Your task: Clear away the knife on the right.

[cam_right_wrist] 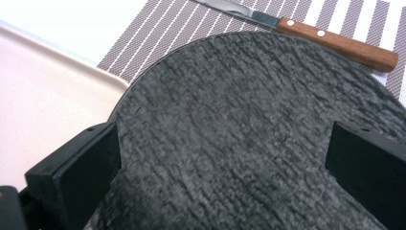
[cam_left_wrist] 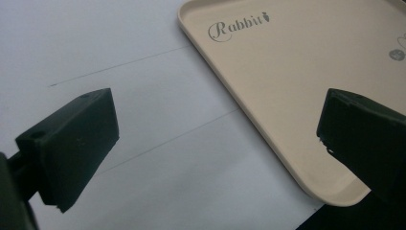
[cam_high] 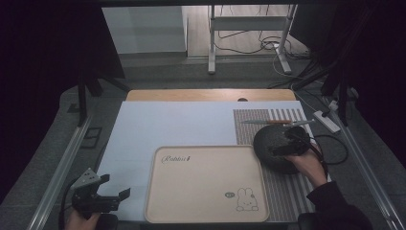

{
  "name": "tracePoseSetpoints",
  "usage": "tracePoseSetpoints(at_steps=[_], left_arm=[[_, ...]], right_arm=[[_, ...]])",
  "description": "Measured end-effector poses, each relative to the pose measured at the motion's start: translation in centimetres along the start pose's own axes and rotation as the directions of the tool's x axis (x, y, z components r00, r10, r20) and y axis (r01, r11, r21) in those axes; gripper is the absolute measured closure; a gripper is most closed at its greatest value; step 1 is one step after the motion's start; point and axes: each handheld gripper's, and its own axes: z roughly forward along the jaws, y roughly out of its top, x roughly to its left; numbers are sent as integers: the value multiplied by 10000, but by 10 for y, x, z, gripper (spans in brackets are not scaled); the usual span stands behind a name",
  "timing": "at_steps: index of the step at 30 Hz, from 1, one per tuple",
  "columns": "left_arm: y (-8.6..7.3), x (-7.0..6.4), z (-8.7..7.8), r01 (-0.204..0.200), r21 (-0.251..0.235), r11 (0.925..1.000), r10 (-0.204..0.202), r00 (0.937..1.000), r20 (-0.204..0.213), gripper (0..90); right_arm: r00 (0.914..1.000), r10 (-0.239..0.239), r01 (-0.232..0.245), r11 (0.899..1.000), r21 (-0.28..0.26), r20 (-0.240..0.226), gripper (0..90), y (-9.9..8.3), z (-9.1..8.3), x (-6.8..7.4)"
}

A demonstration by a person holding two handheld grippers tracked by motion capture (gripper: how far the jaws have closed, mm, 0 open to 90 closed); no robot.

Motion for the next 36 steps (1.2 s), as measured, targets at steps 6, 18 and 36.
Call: tracePoseSetpoints(at_steps=[6,18,36], left_arm=[[0,0,0,5,-5,10000,-5,10000,2,7],[0,0,0,9,0,10000,-9,10000,10,8],[0,0,0,-8,17,10000,8,10000,10,8]], right_arm=[[9998,88,-90,9999,98,169,0,8,9,-7],[9990,221,-232,9993,283,392,0,22,26,-22],[9966,-80,25,9977,678,814,105,42,47,-46]])
